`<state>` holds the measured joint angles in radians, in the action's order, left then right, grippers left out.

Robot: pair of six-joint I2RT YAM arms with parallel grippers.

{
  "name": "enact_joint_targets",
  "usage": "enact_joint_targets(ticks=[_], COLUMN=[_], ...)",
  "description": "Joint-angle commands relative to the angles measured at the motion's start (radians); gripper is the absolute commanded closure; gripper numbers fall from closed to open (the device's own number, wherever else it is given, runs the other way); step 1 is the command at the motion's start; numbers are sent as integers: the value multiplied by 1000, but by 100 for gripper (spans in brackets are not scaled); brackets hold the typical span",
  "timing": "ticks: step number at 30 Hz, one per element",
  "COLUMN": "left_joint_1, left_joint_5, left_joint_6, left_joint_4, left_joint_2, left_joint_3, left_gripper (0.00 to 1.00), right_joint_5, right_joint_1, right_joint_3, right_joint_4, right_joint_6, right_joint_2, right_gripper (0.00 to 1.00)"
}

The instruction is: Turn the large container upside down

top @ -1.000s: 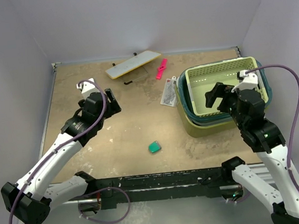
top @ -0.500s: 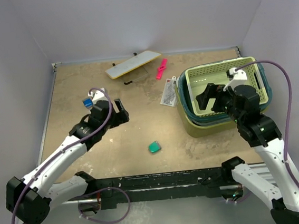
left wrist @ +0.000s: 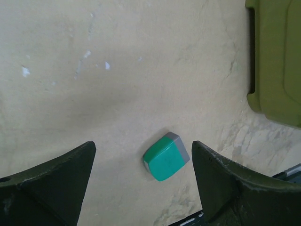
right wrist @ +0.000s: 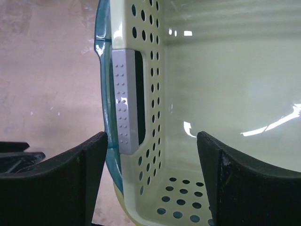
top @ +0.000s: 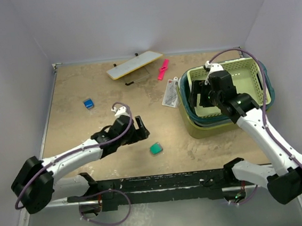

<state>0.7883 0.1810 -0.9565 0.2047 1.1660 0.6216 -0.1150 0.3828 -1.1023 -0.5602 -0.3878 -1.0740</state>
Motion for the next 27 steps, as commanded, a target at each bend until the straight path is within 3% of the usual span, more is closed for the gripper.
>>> enact_joint_targets(ticks=[1,7,10,13,15,23,27], left_joint_1=[101,181,202,228,249,366,373], left_joint_5=[20,8,-26,-75,-121,-253,-235], left_joint_6=[-62,-80,-78,-67,-58,0,50], left_joint_4=[-117,-173,-204,-244,-285,-429,-349], left_joint_2=[106,195,237,285,330,548,493], left_joint_3=[8,32,49,68,82,276,326], left_gripper=[20,20,20,20,20,20,20], right_joint_5=[-83,-274,-357,-438,-463,-416,-402], right_joint_1=[25,102,105,105,105,105,105], right_joint_3=[-82,-101,-101,-85,-84,-97,-101], right_joint_4=[-18,-59,-85,-80,-90,-121,-128], right_joint_6=[48,70,79,84,88,74,76], right_joint_2=[-33,-88,-89,-58,-41,-40,-48], right_gripper=[24,37,49,67,73,77,63])
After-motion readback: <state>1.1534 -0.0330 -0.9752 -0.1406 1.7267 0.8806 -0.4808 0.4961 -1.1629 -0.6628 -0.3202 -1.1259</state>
